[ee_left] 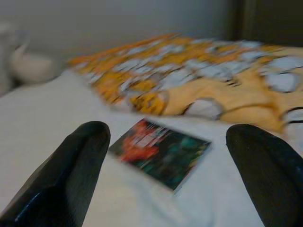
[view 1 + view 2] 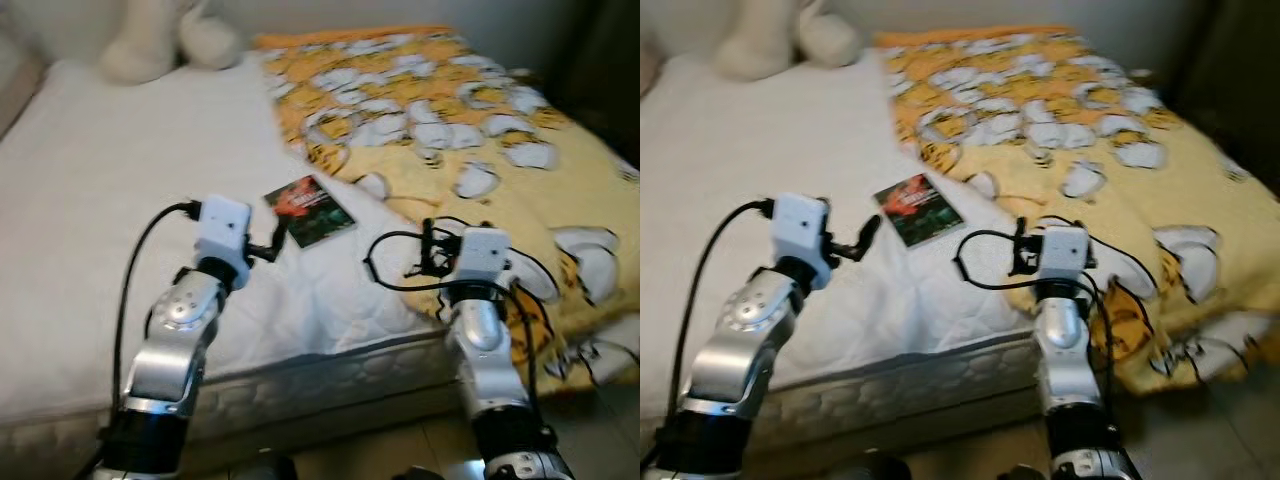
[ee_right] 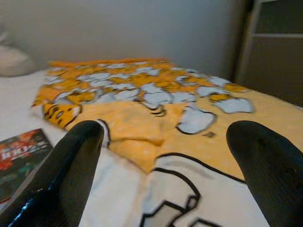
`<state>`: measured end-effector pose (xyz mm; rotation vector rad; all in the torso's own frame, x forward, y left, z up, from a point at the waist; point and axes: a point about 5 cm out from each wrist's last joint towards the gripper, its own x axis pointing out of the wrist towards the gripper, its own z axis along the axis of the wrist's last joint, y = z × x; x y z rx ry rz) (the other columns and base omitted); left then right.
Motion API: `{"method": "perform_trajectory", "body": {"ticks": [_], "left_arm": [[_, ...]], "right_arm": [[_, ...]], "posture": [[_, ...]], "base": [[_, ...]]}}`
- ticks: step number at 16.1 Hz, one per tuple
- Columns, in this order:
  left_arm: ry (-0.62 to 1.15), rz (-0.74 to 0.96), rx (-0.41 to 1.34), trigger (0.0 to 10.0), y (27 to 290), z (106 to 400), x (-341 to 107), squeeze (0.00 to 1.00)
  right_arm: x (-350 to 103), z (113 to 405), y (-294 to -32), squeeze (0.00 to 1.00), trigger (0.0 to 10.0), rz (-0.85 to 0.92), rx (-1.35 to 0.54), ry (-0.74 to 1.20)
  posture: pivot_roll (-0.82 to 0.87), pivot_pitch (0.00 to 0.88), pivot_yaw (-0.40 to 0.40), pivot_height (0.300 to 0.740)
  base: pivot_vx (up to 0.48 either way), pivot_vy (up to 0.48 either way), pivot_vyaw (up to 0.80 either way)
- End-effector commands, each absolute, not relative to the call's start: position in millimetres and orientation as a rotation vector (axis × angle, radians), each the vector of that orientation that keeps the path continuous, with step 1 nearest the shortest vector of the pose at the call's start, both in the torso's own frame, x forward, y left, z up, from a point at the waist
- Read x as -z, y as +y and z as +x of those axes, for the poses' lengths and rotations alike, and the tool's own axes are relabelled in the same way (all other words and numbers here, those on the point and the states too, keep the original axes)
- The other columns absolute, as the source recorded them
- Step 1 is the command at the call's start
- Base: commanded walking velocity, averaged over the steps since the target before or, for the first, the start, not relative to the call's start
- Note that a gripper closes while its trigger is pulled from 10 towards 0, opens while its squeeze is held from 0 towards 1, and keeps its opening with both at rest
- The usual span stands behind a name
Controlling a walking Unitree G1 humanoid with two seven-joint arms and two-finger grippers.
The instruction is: Clean up the room
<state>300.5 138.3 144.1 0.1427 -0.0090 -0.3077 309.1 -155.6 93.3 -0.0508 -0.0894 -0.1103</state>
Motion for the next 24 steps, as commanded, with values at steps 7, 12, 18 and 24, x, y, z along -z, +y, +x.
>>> {"method": "perform_trajectory", "body": {"ticks": [7,12,18,24], "left_arm": [[0.035,0.101,0.267,10.0,142,310,-134,1.0],[0.047,0.132,0.248,10.0,144,316,-132,1.0],[0.136,-0.079,0.003,10.0,180,314,-111,1.0],[-0.019,0.017,0.133,10.0,160,308,-138,0.0]], "right_arm": [[-97,312,-154,0.0,10.0,-0.023,0.12,-0.063],[-98,312,-152,0.0,10.0,-0.033,0.114,-0.072],[-95,306,-163,0.0,10.0,0.057,0.168,-0.064],[-94,299,-175,0.0,10.0,0.082,0.129,-0.073]], "posture": [[-0.01,0.0,0.068,0.711],[-0.01,0.0,0.071,0.711],[-0.02,0.0,0.07,0.711],[-0.02,0.0,0.054,0.711]], "base": [[0.0,0.198,-0.28],[0.0,0.0,0.0],[0.0,0.0,0.0],[0.074,0.0,0.0]]}}
